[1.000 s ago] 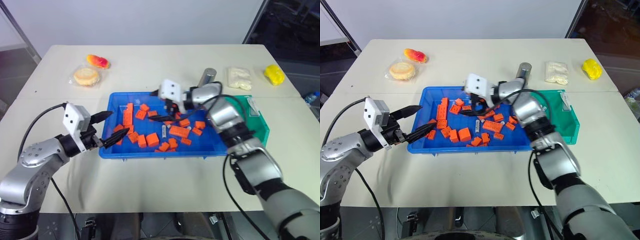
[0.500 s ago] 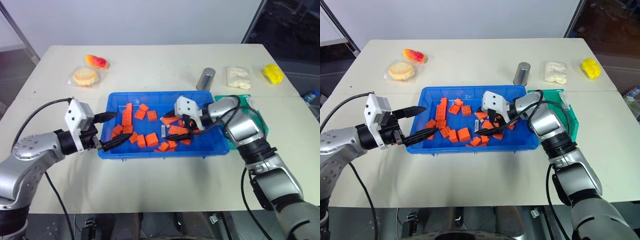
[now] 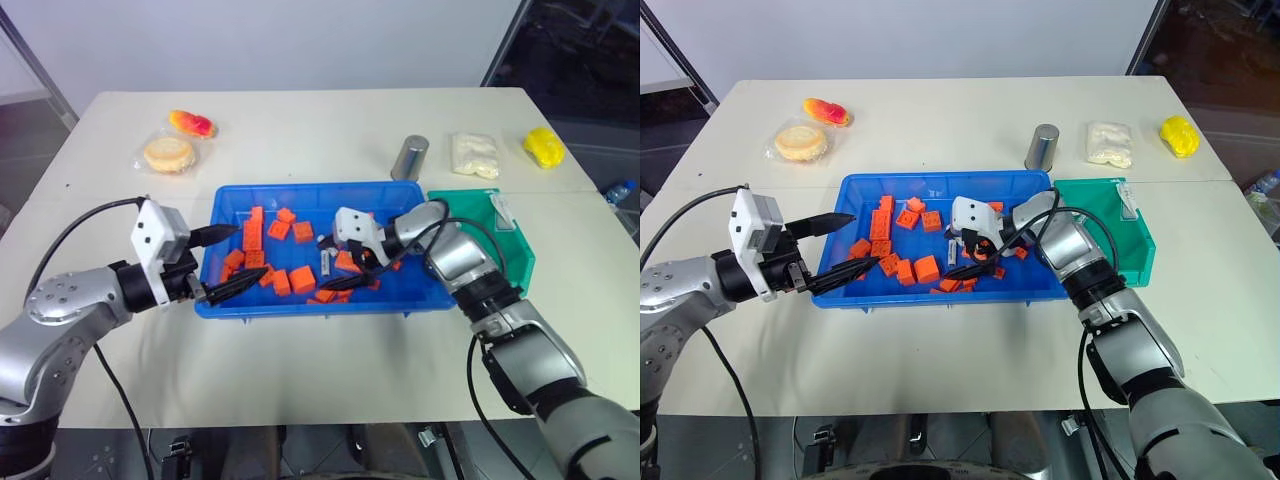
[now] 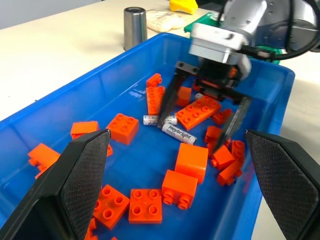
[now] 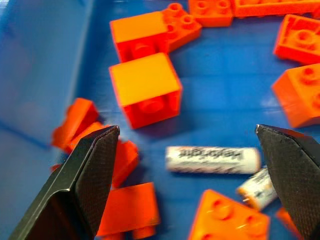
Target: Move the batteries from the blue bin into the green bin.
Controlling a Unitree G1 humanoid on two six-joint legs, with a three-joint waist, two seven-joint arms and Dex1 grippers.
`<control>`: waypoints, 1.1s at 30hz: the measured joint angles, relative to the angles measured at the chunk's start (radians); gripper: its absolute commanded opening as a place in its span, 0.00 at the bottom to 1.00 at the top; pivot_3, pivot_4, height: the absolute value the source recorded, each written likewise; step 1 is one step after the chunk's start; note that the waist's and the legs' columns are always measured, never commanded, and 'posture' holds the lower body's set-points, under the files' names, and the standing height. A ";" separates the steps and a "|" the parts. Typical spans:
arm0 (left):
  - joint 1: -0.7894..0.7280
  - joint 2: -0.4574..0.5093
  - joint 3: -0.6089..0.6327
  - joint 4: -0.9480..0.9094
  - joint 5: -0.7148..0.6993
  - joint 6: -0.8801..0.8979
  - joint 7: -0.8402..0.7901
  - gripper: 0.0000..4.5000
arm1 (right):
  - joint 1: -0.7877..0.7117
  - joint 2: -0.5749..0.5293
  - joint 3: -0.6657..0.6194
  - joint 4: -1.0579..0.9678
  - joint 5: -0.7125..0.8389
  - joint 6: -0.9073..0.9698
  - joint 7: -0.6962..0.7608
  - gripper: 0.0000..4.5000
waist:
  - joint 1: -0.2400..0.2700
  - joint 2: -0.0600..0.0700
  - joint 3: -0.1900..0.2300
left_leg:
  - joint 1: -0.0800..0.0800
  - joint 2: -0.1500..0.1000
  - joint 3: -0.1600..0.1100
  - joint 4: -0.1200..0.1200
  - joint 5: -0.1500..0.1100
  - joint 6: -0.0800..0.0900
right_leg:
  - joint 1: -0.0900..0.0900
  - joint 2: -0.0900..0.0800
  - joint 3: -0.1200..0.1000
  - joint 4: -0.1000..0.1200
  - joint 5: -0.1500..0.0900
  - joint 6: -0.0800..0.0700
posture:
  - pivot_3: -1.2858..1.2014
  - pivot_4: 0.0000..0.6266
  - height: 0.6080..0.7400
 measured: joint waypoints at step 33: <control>-0.011 -0.026 -0.008 -0.001 0.010 -0.011 0.003 1.00 | -0.111 -0.011 -0.060 0.068 -0.038 0.013 -0.010 0.49 | 0.002 0.001 0.001 | -0.001 0.000 0.000 0.000 0.000 0.000 | -0.001 0.000 0.000 0.000 0.000 0.000 | 0.52 0.24 1.00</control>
